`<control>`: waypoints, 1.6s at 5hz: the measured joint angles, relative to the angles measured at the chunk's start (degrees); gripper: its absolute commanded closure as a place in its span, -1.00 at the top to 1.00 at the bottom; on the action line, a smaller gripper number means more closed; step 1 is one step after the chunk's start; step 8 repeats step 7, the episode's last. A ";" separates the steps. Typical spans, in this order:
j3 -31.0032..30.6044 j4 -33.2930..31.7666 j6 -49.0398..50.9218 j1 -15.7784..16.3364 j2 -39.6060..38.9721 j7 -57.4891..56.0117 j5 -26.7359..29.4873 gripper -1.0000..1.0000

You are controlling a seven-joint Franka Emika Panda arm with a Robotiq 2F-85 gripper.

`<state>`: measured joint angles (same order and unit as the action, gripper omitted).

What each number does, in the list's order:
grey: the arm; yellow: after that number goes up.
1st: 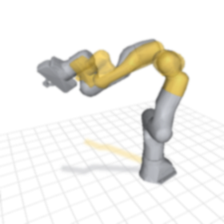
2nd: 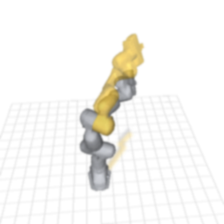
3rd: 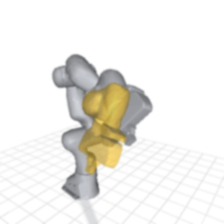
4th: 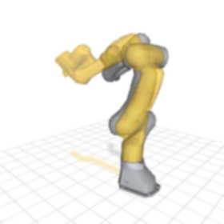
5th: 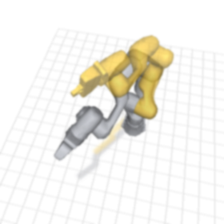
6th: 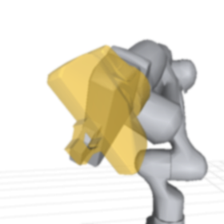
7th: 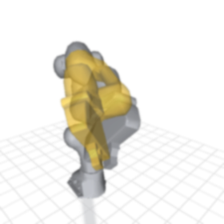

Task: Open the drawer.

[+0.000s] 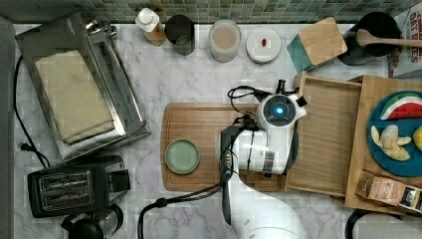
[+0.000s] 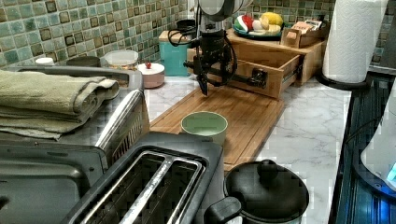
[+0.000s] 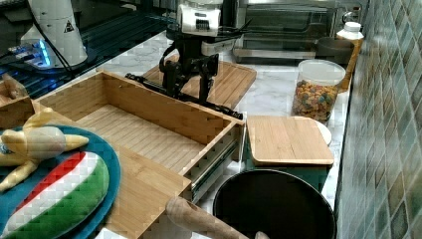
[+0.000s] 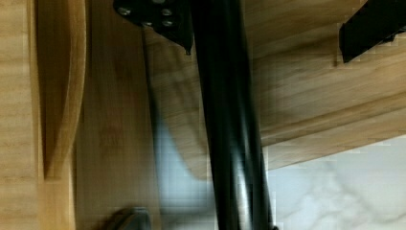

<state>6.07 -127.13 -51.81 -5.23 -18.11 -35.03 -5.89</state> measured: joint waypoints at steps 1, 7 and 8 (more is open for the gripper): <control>-0.62 0.34 1.59 1.72 0.01 0.22 0.20 1.00; -0.78 1.23 1.06 1.18 -0.17 7.33 4.36 1.00; -0.78 1.23 1.06 1.18 -0.17 7.33 4.36 1.00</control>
